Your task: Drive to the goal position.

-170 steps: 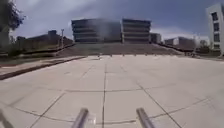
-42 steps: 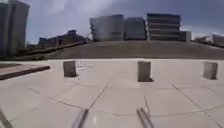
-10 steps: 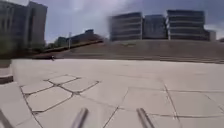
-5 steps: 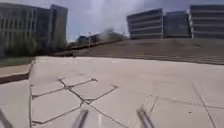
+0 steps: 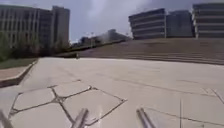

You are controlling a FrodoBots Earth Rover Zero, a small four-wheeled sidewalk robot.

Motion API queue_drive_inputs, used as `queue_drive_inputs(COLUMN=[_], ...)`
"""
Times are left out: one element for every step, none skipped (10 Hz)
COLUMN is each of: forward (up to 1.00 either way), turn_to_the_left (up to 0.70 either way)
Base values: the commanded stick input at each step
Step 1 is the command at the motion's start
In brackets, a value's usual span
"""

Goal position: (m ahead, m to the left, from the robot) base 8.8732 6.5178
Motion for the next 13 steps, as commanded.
queue_drive_inputs(forward=[1.0, 1.0, 1.0, 1.0, 1.0, 1.0, 1.0, 1.0, 1.0, 1.0, 1.0, 1.0, 1.0], turn_to_the_left=[0.4, 0.4, 0.4, 0.4, 0.38, 0.27, 0.06, 0.0, 0.0, 0.0, 0.0, 0.0, 0.0])
